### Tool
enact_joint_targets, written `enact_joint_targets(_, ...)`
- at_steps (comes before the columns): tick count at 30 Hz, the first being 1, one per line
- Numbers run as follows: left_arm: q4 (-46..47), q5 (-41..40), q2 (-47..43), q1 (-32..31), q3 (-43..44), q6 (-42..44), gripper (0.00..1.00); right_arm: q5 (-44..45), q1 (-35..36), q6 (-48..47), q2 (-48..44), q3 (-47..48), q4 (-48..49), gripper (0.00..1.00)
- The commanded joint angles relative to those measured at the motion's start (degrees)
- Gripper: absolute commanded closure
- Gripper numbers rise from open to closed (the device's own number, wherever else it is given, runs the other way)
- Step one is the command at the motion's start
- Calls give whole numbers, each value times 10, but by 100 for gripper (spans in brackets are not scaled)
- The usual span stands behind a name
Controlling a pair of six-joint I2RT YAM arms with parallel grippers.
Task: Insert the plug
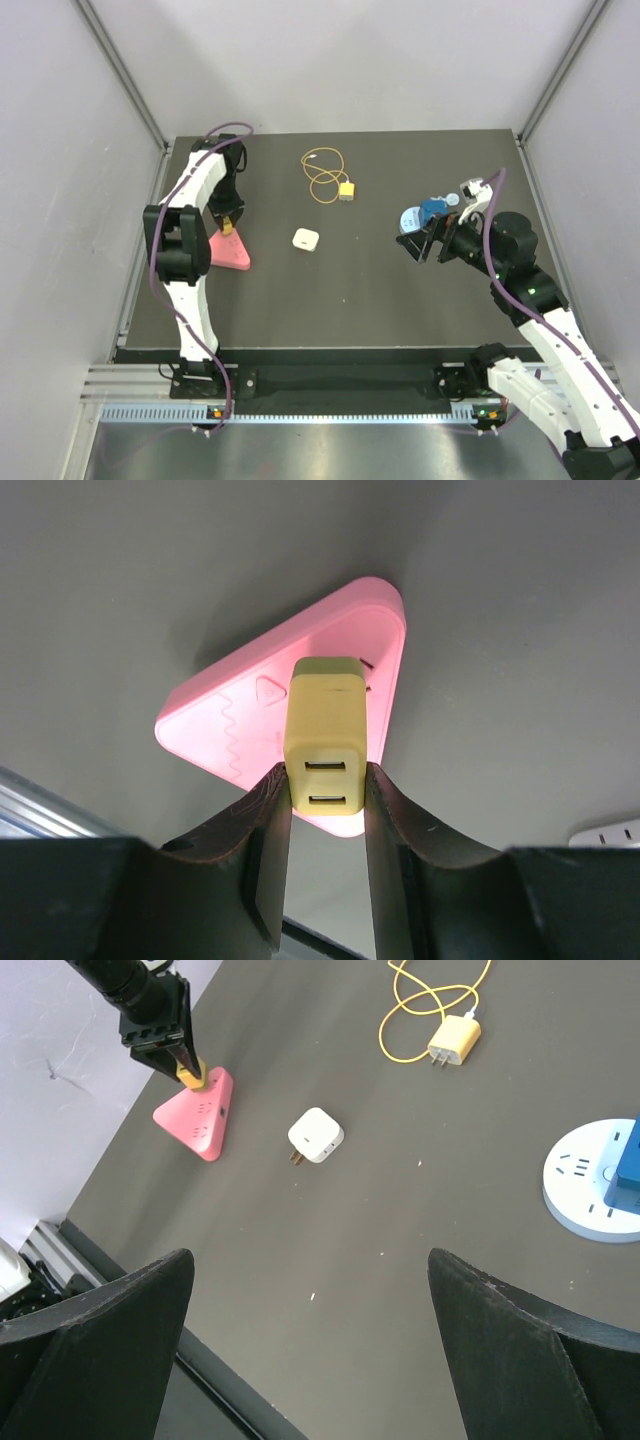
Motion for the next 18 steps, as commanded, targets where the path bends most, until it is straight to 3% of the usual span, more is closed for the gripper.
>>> enact_joint_targets(1,-7,-4,17,6,12,1,100,7,-2,-13,-9,32,5,0)
enact_joint_targets(18,22,-4,23,22,-43,15,100,14,-2,-17,-13,32,-1,0)
